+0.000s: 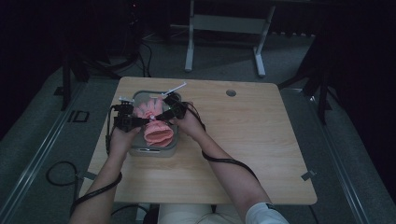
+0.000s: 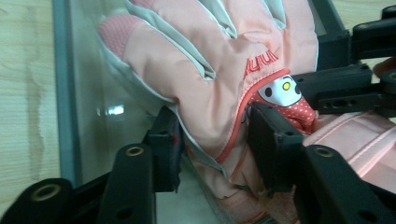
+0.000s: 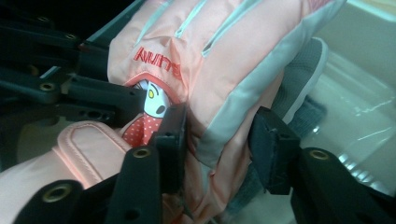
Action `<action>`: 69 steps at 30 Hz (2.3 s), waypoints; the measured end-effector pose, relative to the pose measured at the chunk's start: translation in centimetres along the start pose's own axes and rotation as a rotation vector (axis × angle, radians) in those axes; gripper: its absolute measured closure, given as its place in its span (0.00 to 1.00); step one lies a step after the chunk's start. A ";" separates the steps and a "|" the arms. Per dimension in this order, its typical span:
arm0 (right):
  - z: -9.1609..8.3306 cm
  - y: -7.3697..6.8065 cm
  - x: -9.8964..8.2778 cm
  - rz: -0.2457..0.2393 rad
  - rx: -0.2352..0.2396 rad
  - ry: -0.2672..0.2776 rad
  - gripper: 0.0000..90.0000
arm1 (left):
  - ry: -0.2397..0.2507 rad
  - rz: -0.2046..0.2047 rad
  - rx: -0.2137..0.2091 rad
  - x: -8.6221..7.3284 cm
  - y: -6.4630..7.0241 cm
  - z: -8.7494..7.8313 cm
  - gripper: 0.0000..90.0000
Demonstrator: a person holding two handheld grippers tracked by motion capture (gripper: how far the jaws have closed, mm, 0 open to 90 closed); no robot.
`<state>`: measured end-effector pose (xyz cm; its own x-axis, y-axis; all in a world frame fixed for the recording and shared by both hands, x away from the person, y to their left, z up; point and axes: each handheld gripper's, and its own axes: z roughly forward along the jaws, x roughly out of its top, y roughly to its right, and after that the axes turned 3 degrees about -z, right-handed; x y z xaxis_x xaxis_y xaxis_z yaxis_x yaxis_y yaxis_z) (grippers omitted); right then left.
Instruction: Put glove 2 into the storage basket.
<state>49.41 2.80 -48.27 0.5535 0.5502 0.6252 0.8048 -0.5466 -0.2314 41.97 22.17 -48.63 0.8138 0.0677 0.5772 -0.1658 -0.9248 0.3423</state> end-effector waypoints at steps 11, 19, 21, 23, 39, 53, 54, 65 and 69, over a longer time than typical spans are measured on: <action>0.1 0.8 0.0 0.016 -0.061 -0.011 0.53 | -0.028 0.041 0.094 0.5 0.8 0.8 0.54; 0.2 1.3 0.1 -0.005 -0.091 -0.013 0.50 | -0.041 0.073 0.151 0.8 1.3 1.2 0.54; 0.5 1.3 0.1 -0.003 -0.090 -0.017 0.49 | -0.047 0.082 0.171 0.8 1.4 1.3 0.54; 0.5 1.2 0.2 -0.001 -0.091 -0.022 0.50 | -0.051 0.079 0.172 0.8 1.3 1.3 0.54; -1.6 0.5 1.1 0.007 0.007 0.080 0.53 | 0.034 0.051 0.120 1.0 0.5 -0.8 0.49; -2.9 0.0 1.4 0.003 0.038 0.114 0.52 | 0.070 0.075 0.096 1.4 1.1 -2.3 0.48; -2.9 0.0 1.4 0.003 0.038 0.114 0.52 | 0.068 0.074 0.096 1.5 1.2 -2.3 0.48; -4.0 0.0 1.4 -0.004 0.045 0.136 0.52 | 0.097 0.095 0.089 1.8 1.9 -3.4 0.47; -4.6 0.2 1.2 -0.006 0.043 0.147 0.52 | 0.116 0.106 0.075 1.9 2.4 -4.0 0.47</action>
<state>49.20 0.47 -44.14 0.5135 0.4532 0.7287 0.8182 -0.5145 -0.2566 40.86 21.54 -43.70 0.7237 0.0067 0.6901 -0.2016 -0.9543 0.2207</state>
